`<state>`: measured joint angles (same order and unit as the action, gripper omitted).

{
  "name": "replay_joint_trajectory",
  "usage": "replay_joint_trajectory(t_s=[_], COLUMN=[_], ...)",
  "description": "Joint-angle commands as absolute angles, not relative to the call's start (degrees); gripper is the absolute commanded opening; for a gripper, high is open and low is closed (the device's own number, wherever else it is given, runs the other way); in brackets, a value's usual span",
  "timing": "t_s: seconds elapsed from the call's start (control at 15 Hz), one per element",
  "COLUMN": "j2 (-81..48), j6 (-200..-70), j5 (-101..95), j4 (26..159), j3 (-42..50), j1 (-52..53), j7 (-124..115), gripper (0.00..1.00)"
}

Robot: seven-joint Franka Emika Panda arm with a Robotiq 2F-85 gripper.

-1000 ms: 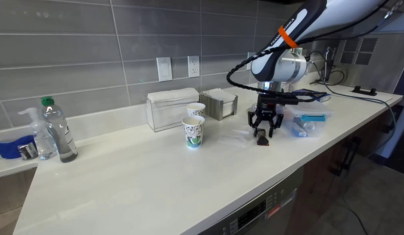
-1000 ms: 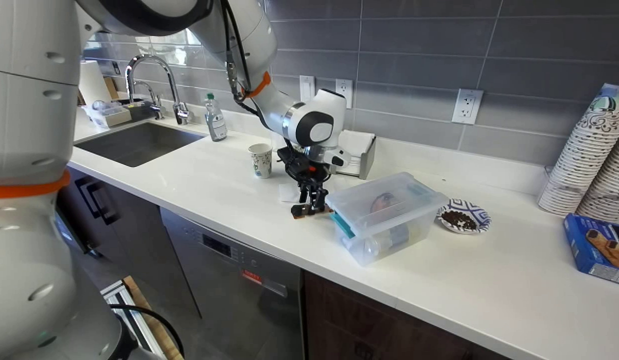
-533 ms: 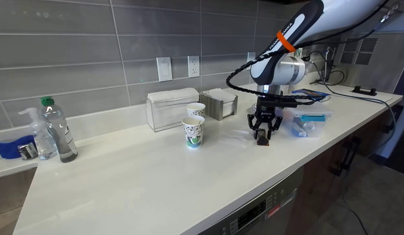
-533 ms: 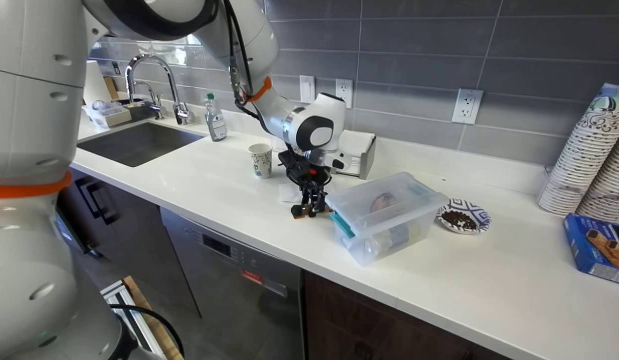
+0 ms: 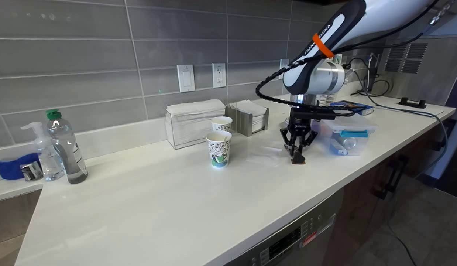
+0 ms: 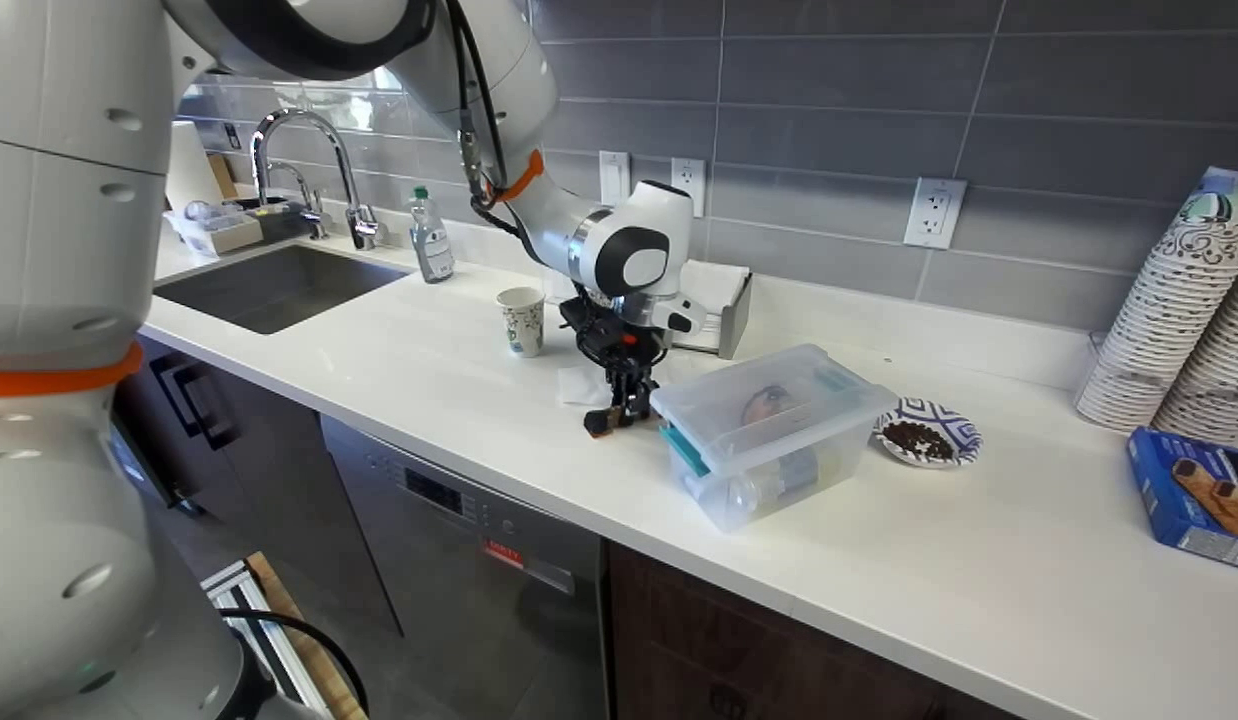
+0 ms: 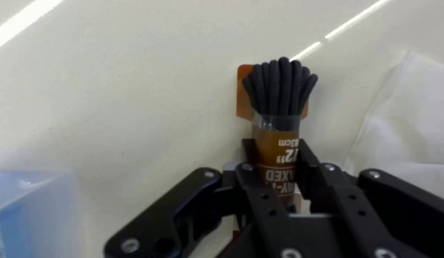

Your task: Move the packet to the left

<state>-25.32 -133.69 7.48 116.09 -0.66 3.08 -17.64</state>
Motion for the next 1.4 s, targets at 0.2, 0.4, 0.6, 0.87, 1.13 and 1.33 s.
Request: replay_joint_trajectory(t_s=[0.2, 0.4, 0.6, 0.87, 1.13, 1.33], j2=[-22.23, -19.66, -17.97, -16.54, -15.41, -15.04], j6=[-134.2, -136.0, -140.72, -150.15, -158.9, -161.02], j5=[5.61, 5.03, 6.31, 7.81, 13.1, 21.29], j4=[116.08, 116.41, 116.27, 116.84, 117.96, 117.74], j3=[0.3, -0.29, -1.84, -5.2, -11.57, -18.21], j1=[4.44, 4.7, 4.86, 5.47, 4.65, 2.18], j7=[-18.35, -17.24, -15.27, -9.88, 0.08, 9.26], gripper=[0.24, 0.25, 0.2, 0.15, 0.07, 0.07])
